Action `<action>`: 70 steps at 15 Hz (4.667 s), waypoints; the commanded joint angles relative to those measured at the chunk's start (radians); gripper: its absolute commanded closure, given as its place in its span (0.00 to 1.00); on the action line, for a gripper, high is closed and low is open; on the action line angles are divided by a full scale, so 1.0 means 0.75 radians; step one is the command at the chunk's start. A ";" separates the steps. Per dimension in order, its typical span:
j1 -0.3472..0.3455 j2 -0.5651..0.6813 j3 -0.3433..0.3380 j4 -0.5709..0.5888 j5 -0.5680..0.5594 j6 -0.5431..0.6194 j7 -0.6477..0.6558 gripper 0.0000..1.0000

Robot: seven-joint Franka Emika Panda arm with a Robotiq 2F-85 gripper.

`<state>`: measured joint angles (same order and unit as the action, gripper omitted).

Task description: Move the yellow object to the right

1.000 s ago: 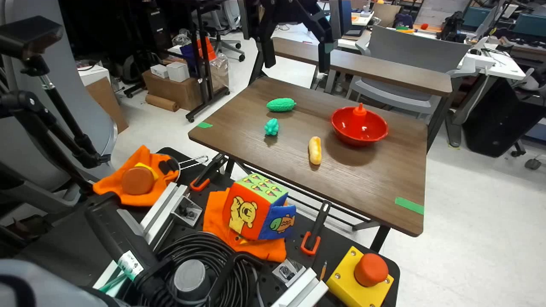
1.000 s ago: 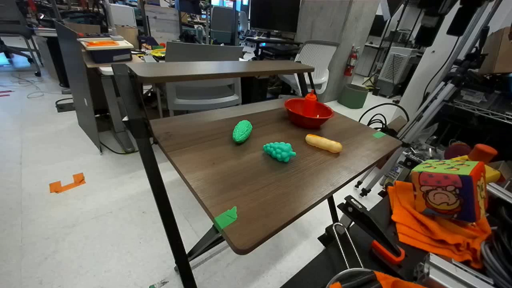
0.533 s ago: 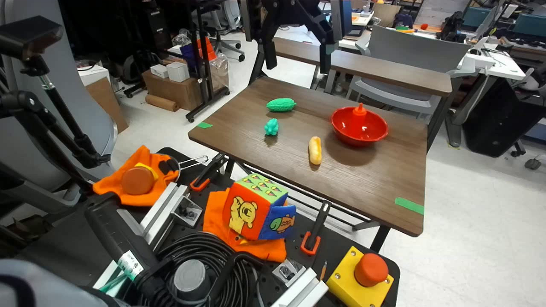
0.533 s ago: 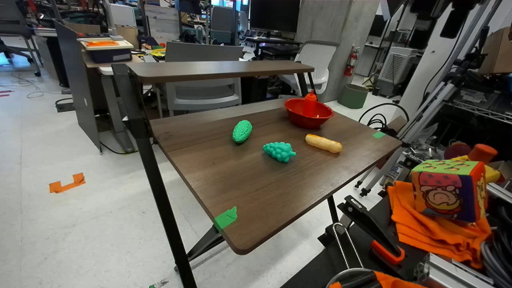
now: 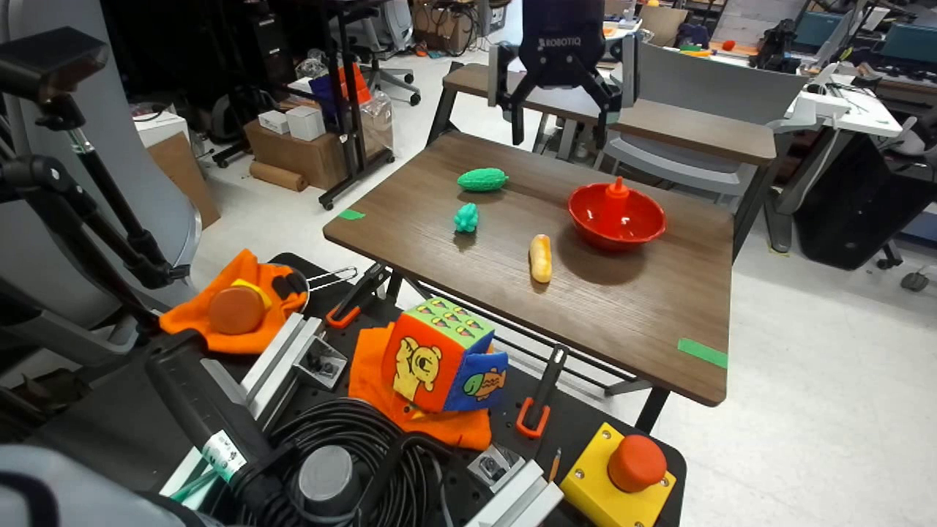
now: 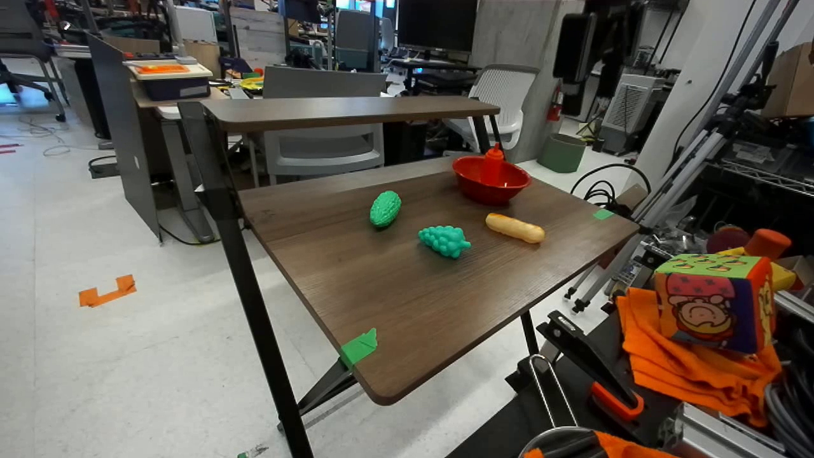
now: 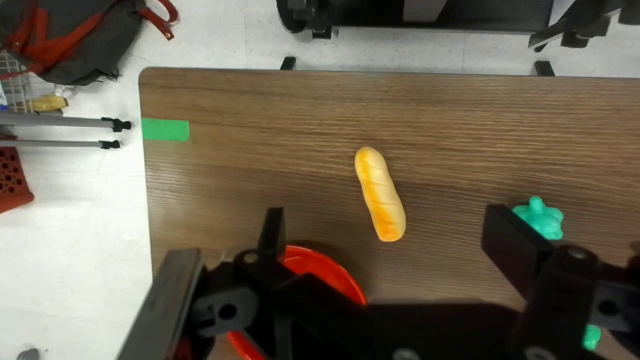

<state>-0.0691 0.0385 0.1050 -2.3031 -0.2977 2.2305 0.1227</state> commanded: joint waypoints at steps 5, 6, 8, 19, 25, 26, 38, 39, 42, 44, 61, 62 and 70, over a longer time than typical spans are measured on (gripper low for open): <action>0.064 0.513 -0.071 0.422 0.034 -0.023 -0.276 0.00; 0.070 0.548 -0.070 0.444 0.037 -0.014 -0.293 0.00; 0.072 0.596 -0.062 0.462 0.052 0.008 -0.341 0.00; 0.088 0.668 -0.087 0.296 0.256 0.304 -0.200 0.00; 0.117 0.697 -0.150 0.281 0.244 0.387 -0.044 0.00; 0.123 0.706 -0.162 0.285 0.238 0.383 -0.027 0.00; 0.165 0.858 -0.228 0.459 0.200 0.204 -0.022 0.42; 0.168 0.860 -0.227 0.473 0.198 0.179 -0.023 0.50; 0.177 0.871 -0.227 0.506 0.185 0.132 -0.032 0.73; 0.187 0.859 -0.234 0.510 0.156 0.112 -0.023 0.86; 0.128 0.348 -0.306 0.163 -0.035 0.214 0.025 0.86; 0.096 0.353 -0.321 0.188 -0.010 0.189 0.025 0.86; -0.142 0.729 -0.395 0.588 0.171 -0.084 -0.038 0.86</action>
<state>-0.1434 0.4440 -0.1861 -2.0163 -0.2182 2.2556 0.1247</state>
